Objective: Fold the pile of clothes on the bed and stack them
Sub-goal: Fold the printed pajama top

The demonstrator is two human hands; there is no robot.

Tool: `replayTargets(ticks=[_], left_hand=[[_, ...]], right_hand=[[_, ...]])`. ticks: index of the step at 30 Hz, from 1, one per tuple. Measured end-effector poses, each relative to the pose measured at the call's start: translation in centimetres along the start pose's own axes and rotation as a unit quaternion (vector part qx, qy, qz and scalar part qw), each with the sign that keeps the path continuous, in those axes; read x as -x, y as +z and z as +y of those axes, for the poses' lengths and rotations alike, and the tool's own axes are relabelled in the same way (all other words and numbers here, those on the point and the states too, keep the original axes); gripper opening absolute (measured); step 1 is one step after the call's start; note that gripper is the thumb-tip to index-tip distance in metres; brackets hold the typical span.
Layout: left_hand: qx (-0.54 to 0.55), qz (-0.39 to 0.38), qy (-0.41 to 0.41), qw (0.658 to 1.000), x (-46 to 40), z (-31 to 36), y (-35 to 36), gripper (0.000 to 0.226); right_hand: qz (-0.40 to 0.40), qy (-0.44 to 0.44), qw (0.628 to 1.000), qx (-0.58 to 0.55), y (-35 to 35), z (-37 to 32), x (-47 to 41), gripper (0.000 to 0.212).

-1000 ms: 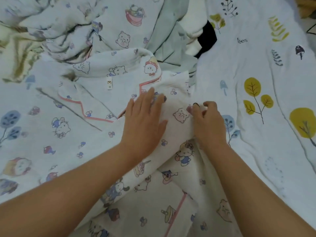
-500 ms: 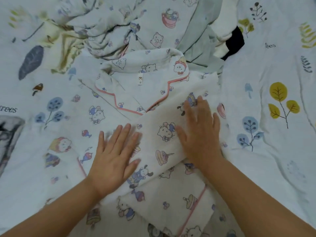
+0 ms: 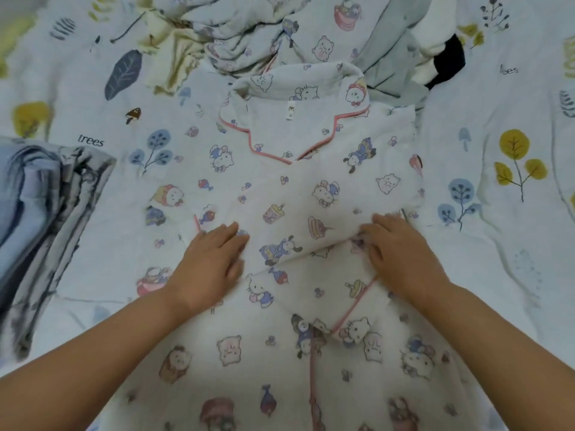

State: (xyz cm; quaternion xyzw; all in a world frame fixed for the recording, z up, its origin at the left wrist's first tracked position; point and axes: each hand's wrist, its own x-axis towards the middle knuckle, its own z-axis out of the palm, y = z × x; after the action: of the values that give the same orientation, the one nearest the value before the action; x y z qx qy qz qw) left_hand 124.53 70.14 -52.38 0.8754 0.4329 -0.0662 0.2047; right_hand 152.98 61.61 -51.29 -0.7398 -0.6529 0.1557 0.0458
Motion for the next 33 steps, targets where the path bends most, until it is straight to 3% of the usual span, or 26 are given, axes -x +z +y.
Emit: replayTargets(ticks=[3, 8, 13, 15, 18, 20, 24, 26, 30, 33], left_hand=[[-0.002, -0.009, 0.001, 1.000, 3.7, 0.7, 0.1, 0.044], [-0.060, -0.048, 0.042, 0.996, 9.7, 3.2, 2.2, 0.064], [-0.134, -0.090, 0.111, 0.981, 14.0, 6.7, 5.1, 0.097], [-0.154, -0.114, 0.113, 0.975, 15.0, 7.5, 6.0, 0.110], [-0.152, -0.117, 0.100, 0.976, 15.4, 8.0, 7.0, 0.120], [-0.149, -0.087, 0.090, 0.981, 15.2, 8.1, 7.4, 0.104], [-0.135, 0.018, 0.118, 0.984, 14.9, 8.0, 7.4, 0.045], [-0.085, 0.006, 0.109, 0.990, 14.5, 7.6, 6.4, 0.028], [-0.069, -0.073, 0.018, 0.995, 13.2, 6.4, 3.0, 0.051], [-0.061, -0.114, -0.069, 0.989, 12.6, 4.6, 0.9, 0.030]], right_hand=[[-0.003, -0.003, 1.000, 0.008, -0.3, 0.6, 4.4, 0.032], [-0.014, -0.033, 0.998, 0.044, 0.7, -0.7, 11.5, 0.066], [-0.158, -0.085, 0.980, 0.082, 3.0, -3.7, 16.0, 0.118], [-0.176, -0.117, 0.971, 0.110, 4.0, -4.3, 17.3, 0.115], [-0.128, -0.149, 0.974, 0.116, 5.2, -4.1, 18.1, 0.104], [-0.104, -0.145, 0.976, 0.123, 5.6, -4.1, 17.7, 0.096], [-0.091, -0.145, 0.977, 0.124, 5.6, -4.0, 16.8, 0.077], [-0.083, -0.141, 0.979, 0.120, 5.0, -4.0, 16.4, 0.066], [-0.119, -0.091, 0.983, 0.103, 2.0, -4.0, 14.8, 0.054], [-0.128, -0.047, 0.985, 0.110, -0.9, -3.3, 13.6, 0.061]])
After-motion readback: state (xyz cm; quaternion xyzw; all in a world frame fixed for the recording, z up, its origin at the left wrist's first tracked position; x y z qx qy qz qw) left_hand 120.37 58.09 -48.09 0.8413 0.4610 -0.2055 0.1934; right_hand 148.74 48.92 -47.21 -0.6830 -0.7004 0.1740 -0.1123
